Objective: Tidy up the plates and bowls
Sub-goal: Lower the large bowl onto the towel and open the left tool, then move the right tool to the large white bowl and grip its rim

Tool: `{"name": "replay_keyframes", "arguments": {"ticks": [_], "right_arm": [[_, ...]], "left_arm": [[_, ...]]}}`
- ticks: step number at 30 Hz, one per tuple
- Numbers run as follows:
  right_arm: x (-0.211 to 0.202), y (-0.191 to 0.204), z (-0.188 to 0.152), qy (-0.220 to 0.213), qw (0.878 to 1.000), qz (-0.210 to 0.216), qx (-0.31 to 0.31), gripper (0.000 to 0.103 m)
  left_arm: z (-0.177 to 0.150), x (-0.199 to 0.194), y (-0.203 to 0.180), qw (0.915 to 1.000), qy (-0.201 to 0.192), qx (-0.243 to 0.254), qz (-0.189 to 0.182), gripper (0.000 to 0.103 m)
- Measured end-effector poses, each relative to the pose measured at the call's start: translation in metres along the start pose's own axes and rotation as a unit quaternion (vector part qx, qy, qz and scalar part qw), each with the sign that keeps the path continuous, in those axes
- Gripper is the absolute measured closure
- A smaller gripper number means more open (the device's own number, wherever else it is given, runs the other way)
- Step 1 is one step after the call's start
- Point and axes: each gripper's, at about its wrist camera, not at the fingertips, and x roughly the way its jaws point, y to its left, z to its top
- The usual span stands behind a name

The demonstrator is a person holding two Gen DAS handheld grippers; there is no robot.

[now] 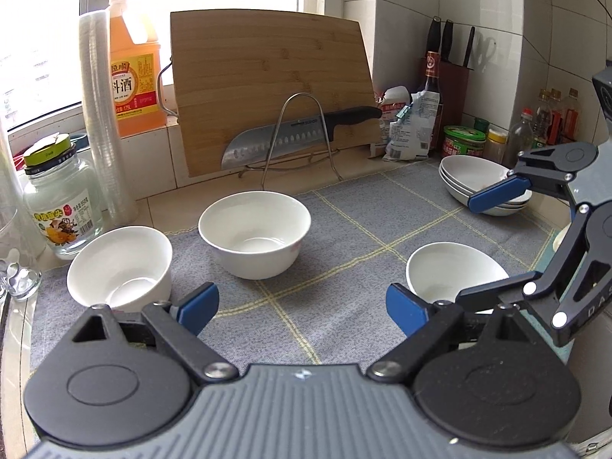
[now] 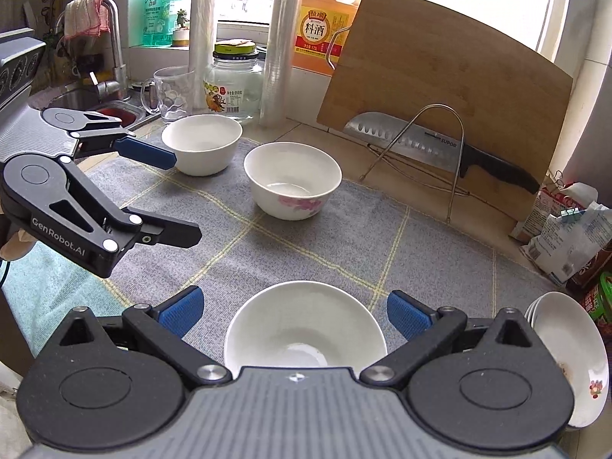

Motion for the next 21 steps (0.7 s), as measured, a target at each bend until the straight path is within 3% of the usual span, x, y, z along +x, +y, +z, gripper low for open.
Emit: {"name": "replay_keyframes", "arguments": {"ticks": [7, 21], "right_arm": [[0.006, 0.004, 0.021, -0.011, 1.0, -0.006, -0.027, 0.0], [0.037, -0.018, 0.059, -0.004, 0.999, 0.027, -0.027, 0.0]], "left_arm": [[-0.004, 0.003, 0.004, 0.9996, -0.008, 0.012, 0.024, 0.009], [0.003, 0.039, 0.001, 0.9952, -0.004, 0.029, 0.093, 0.009]]}}
